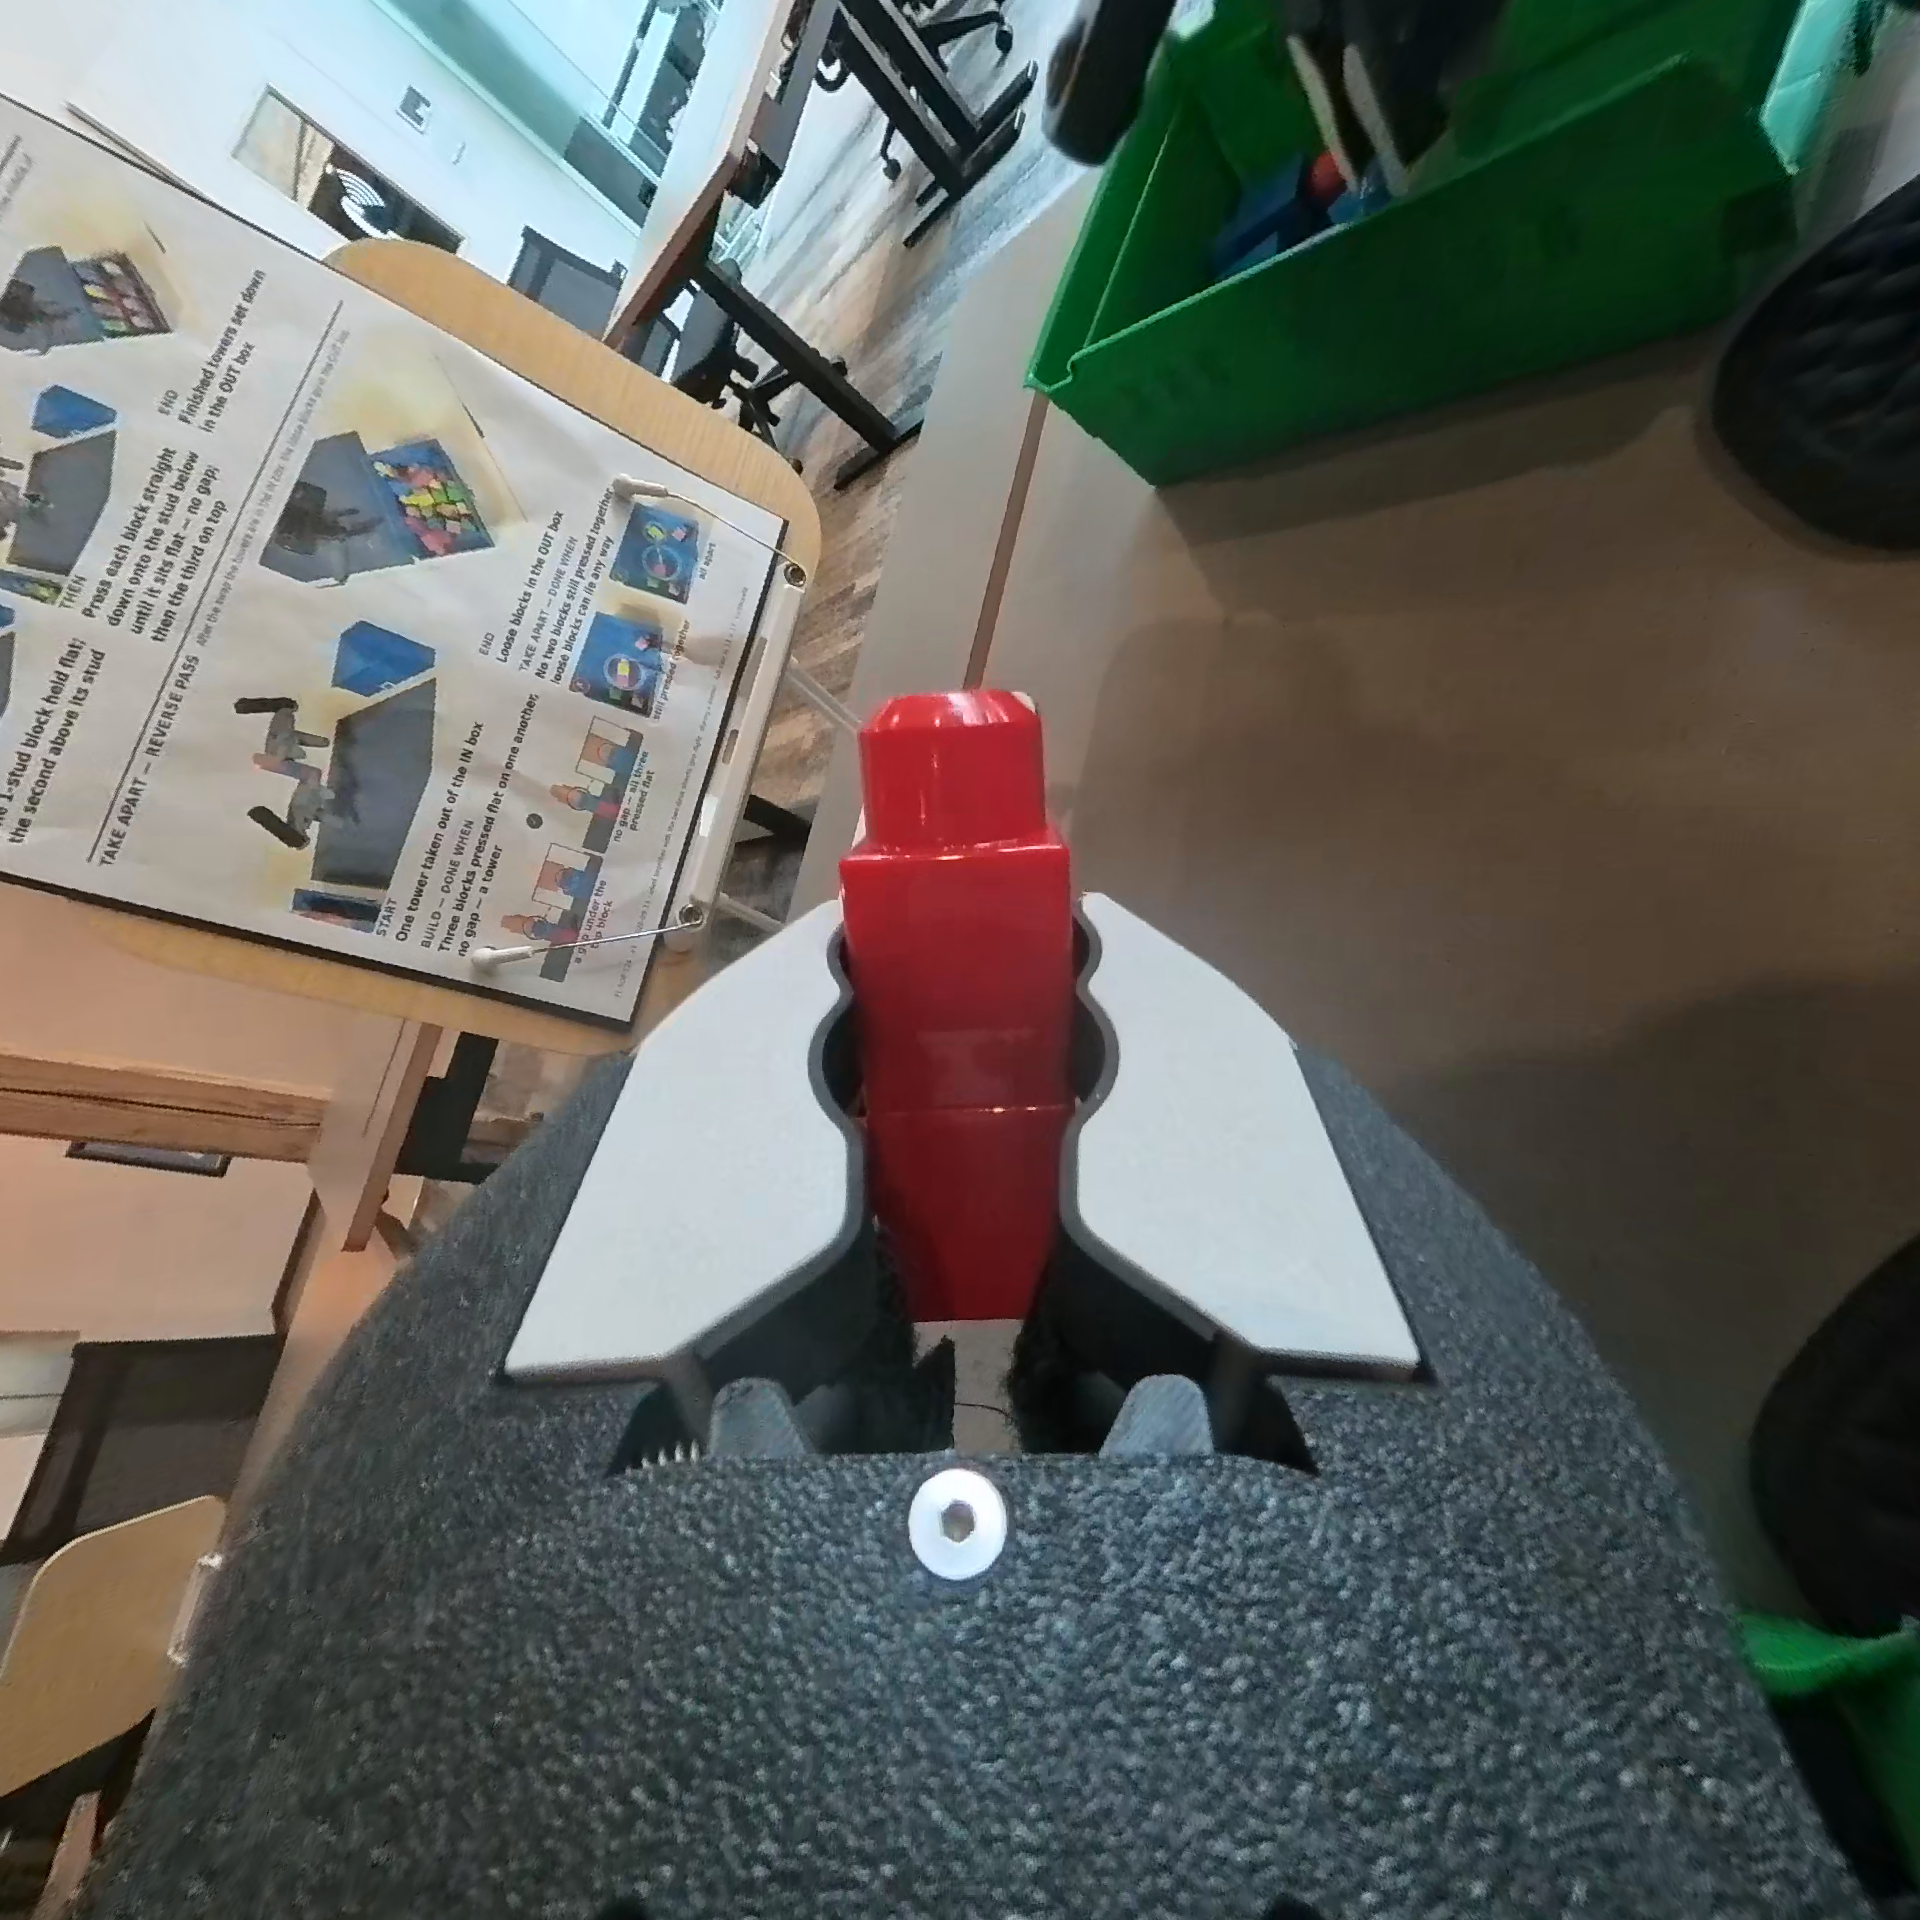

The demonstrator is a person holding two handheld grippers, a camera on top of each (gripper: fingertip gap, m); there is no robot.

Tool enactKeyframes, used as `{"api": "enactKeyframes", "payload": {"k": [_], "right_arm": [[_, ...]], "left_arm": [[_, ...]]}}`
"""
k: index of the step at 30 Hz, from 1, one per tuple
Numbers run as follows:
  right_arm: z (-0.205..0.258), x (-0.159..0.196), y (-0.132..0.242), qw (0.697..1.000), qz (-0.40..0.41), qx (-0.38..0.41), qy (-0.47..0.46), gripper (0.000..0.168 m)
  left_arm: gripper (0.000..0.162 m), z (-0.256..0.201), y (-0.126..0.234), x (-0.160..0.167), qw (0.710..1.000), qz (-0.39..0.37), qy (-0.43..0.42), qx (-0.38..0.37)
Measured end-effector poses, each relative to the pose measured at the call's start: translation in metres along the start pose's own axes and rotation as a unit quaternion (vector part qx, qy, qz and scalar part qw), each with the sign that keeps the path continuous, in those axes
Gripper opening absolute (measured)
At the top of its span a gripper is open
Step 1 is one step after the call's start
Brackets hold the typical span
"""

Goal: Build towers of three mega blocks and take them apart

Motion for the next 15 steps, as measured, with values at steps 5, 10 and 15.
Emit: {"api": "enactKeyframes", "payload": {"k": [5, 10, 15], "right_arm": [[-0.004, -0.004, -0.009, 1.000, 0.020, 0.005, -0.011, 0.037], [-0.003, -0.006, -0.007, 1.000, 0.007, -0.001, -0.014, 0.040], [-0.001, -0.002, 0.003, 1.000, -0.005, 0.013, -0.016, 0.046]], "left_arm": [[0.036, 0.000, 0.001, 0.000, 1.000, 0.002, -0.002, -0.001], [0.036, 0.000, 0.001, 0.000, 1.000, 0.002, -0.002, -0.003], [0.036, 0.000, 0.000, 0.000, 1.000, 0.003, -0.005, -0.001]]}}
Point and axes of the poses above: each gripper's, where its closed fingertips meet, y back along the fingers, x out of its underside, z = x × y across the jaws, the point moved 5 cm from there along y, back along the fingers
